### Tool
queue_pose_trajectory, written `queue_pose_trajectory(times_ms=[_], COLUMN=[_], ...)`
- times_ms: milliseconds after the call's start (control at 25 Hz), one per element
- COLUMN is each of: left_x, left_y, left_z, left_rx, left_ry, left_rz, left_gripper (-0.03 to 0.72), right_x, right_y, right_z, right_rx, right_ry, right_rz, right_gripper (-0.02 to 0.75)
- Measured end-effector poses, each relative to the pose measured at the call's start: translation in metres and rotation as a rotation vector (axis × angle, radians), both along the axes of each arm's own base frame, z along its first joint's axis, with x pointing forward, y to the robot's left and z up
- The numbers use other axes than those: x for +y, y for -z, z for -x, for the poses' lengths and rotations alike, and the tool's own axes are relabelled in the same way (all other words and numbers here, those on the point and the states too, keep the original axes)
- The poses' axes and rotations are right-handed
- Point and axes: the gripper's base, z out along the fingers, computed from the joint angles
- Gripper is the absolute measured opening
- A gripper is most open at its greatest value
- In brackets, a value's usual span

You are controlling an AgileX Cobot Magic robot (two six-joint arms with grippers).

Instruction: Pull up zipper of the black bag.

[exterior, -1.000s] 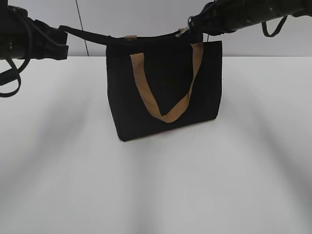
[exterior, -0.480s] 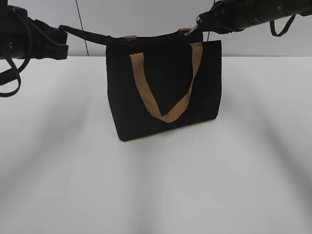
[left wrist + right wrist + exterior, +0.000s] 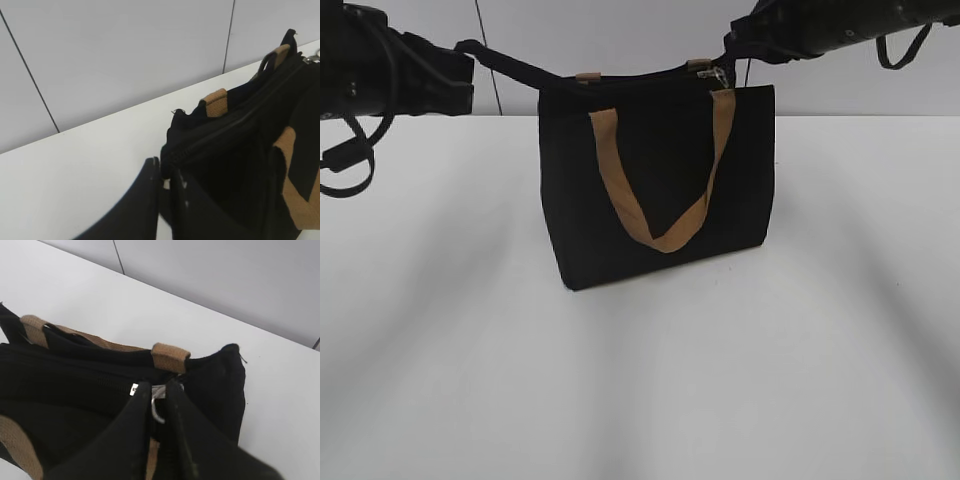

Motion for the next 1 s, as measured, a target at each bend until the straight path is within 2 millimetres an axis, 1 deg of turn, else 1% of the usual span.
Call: queue_pose_trajectory(times_ms=[160,320,400,480,520,560,680,760,800,880,1000], left_x=[-0.005,-0.006,-0.006,-0.006,-0.006,-0.006,-0.005,-0.002,-0.001,0.002,0.007], left_y=[-0.002,0.000,0.001,0.003,0.003,0.003,0.005,0.008,0.010,0.011,0.012], left_z=[0.001,0.000,-0.001,-0.002,-0.002,-0.002,-0.002,-0.001,0.000,0.004,0.009], left_rx=[-0.010,-0.003,0.005,0.017,0.022,0.026,0.063,0.109,0.139,0.197,0.318], left_ry=[0.015,0.007,0.002,-0.009,-0.015,-0.021,-0.051,-0.080,-0.097,-0.132,-0.190], left_rz=[0.021,0.055,0.062,0.079,0.087,0.096,0.117,0.119,0.116,0.114,0.080], left_gripper=[0.020,0.020,0.031,0.063,0.095,0.129,0.269,0.337,0.359,0.380,0.390], right_x=[-0.001,-0.001,-0.001,-0.001,0.000,0.000,0.001,0.001,0.001,0.001,0.000], right_y=[-0.008,-0.013,-0.014,-0.014,-0.015,-0.015,-0.019,-0.024,-0.026,-0.030,-0.036], right_z=[0.003,0.004,0.005,0.005,0.006,0.007,0.012,0.016,0.019,0.024,0.032], right_rx=[-0.018,-0.029,-0.031,-0.029,-0.024,-0.020,-0.020,-0.028,-0.029,-0.029,-0.014], right_ry=[0.005,0.009,0.007,0.002,-0.004,-0.011,-0.047,-0.082,-0.101,-0.130,-0.165], right_rz=[-0.012,-0.018,-0.019,-0.021,-0.022,-0.024,-0.008,0.024,0.039,0.064,0.091], right_gripper=[0.148,0.299,0.342,0.358,0.361,0.363,0.367,0.368,0.367,0.367,0.367])
